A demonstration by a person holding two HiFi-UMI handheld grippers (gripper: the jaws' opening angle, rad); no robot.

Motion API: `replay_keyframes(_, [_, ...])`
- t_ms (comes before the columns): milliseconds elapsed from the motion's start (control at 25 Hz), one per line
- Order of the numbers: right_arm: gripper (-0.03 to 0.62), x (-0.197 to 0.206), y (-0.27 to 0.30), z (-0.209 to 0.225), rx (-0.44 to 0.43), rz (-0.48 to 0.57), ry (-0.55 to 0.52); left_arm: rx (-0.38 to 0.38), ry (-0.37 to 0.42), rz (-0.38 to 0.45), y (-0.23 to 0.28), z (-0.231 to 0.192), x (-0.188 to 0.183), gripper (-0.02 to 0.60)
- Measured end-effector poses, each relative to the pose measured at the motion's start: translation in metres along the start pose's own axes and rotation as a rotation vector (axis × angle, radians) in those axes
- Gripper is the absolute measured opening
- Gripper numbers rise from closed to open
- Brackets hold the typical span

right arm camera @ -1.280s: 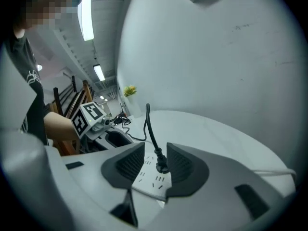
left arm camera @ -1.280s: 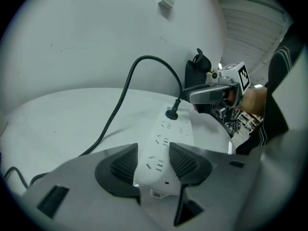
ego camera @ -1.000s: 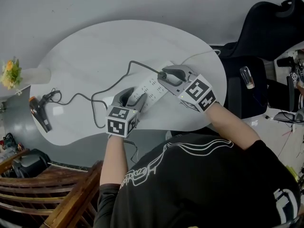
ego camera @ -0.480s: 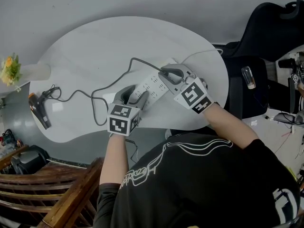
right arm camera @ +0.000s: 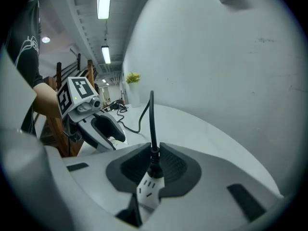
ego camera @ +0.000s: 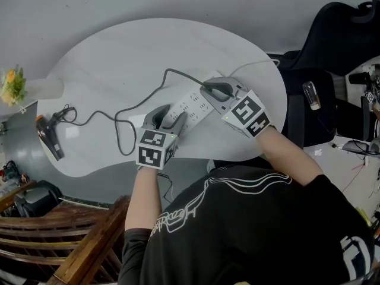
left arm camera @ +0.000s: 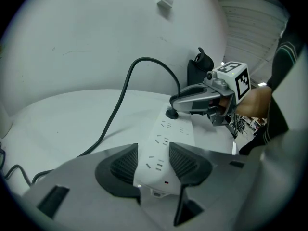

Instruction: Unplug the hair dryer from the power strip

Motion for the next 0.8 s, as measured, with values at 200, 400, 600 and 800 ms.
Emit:
replay_keyframes(200, [0.035, -0.003, -0.001, -0.006, 0.053, -0.019, -0.064, 0.007, -0.001, -0.028, 0.003, 0.001, -0.004, 0.202])
replay_keyframes(400, [0.035, -0.002, -0.001, -0.005, 0.045, -0.028, -0.055, 0.0, 0.004, -0.012, 0.001, 0.003, -0.002, 0.199])
replay_keyframes(600, [0.037, 0.003, -0.005, 0.006, -0.01, 0.014, 0.047, 0.03, 0.022, -0.025, 0.002, 0.003, -0.003, 0.199])
replay_keyframes(800, [0.035, 0.0, -0.004, 0.0, 0.027, -0.013, -0.005, 0.019, 0.017, -0.033, 0.003, 0.004, -0.004, 0.199])
Point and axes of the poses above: the fingertips, and each gripper's own axes: y forward along the fingers, z to its right, x out of its underside, the point moved 8 cm from there along -y, backward along the fingers, and after that the axes turned 8 degrees about y, right-handed, at the moved point
